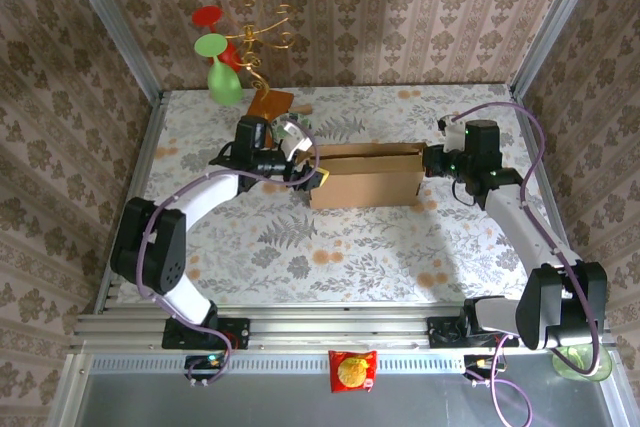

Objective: Fold the paper box

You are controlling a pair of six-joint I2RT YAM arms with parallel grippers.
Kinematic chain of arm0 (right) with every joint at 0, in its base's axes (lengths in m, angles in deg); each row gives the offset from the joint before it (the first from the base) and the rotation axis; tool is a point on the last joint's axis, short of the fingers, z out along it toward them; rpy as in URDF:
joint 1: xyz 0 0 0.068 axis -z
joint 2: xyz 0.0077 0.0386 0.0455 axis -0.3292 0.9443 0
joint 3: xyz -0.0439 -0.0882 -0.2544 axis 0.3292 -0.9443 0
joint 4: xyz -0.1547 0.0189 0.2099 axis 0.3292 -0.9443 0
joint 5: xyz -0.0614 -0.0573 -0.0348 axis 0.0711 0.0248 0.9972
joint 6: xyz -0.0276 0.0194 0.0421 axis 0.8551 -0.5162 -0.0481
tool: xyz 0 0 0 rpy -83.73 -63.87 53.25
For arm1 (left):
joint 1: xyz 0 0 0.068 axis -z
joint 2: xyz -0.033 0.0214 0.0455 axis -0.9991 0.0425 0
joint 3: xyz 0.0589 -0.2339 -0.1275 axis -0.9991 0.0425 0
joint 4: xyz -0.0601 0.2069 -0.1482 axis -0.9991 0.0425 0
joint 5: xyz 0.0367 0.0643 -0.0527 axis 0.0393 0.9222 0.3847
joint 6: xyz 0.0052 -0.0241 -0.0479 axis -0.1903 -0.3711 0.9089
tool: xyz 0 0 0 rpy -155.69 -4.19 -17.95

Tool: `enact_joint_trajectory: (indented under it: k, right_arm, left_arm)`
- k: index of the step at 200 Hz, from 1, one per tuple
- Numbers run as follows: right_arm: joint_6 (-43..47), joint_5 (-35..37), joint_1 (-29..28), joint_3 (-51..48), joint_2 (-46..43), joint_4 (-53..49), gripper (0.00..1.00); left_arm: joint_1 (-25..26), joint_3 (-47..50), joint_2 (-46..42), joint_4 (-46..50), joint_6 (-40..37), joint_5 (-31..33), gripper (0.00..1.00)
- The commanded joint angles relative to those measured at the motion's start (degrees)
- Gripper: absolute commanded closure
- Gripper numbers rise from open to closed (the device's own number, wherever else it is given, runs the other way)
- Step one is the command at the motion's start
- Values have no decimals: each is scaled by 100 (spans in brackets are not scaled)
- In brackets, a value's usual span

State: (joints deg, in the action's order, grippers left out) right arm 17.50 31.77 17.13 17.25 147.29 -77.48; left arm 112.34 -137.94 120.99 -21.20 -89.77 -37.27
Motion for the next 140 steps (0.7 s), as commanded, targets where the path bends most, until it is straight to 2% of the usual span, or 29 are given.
enact_joint_trajectory:
  k: [1,66,125,140]
  right_arm:
    - [-10,-90,-63,-148,-61,-122,100]
    - [-237,27,-176,-340,-187,-34,100]
    - [-568,430,-327,-593,-477,37,100]
    - [-639,513,-357,-499,-450,-66,100]
  left_arm:
    - [36,207,-300,-177,318,164,17]
    - [87,214,-484,109,475,501,19]
    - [98,180,-485,280,440,674,22]
    - [323,126,-416,452,300,744,23]
